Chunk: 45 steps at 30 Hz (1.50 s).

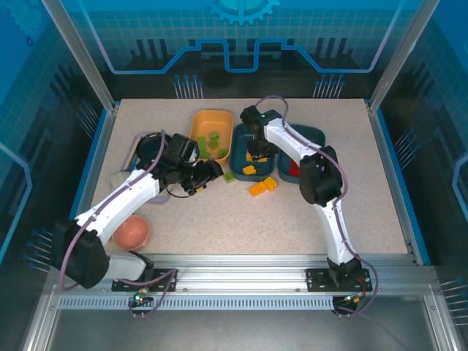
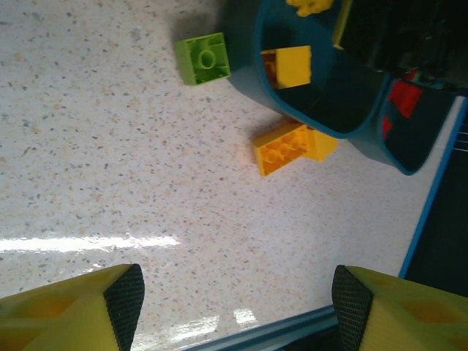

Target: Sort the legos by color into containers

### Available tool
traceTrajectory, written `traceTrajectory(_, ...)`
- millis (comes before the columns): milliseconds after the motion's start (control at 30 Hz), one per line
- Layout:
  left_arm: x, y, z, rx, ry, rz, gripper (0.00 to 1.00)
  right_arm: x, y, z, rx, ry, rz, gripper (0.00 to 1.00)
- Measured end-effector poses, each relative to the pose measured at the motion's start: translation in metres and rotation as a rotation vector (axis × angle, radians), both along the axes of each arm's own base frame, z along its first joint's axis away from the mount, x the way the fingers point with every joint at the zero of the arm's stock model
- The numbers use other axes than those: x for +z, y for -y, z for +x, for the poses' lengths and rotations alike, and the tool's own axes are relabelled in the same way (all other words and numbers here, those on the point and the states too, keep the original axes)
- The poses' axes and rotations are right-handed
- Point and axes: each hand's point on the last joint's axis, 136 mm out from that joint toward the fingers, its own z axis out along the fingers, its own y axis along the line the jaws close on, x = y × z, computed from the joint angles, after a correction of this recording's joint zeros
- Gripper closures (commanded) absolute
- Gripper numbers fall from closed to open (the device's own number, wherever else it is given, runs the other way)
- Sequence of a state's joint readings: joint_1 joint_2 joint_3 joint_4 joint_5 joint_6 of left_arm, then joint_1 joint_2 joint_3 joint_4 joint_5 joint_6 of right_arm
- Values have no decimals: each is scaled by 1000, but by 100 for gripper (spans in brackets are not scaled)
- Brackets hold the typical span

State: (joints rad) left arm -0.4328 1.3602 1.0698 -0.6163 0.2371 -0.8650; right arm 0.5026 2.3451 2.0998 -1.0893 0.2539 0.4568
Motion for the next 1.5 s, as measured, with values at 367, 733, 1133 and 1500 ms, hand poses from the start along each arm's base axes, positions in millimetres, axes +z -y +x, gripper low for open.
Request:
traceTrajectory(367,-38,-6,6,123,-131,55,43,20,-14,0,15,39,35,36)
traceTrajectory(733,-99,7,33,332,-317,87,34,112,-24,-95,203,269,265,35)
traceTrajectory(1133,-109,23,82,393,-302,123,28,88,-4,-149,216,221,317,35)
traceTrajectory(1500,-119,35,90,363,-334,182,31,97,-3,-149,214,238,340,35)
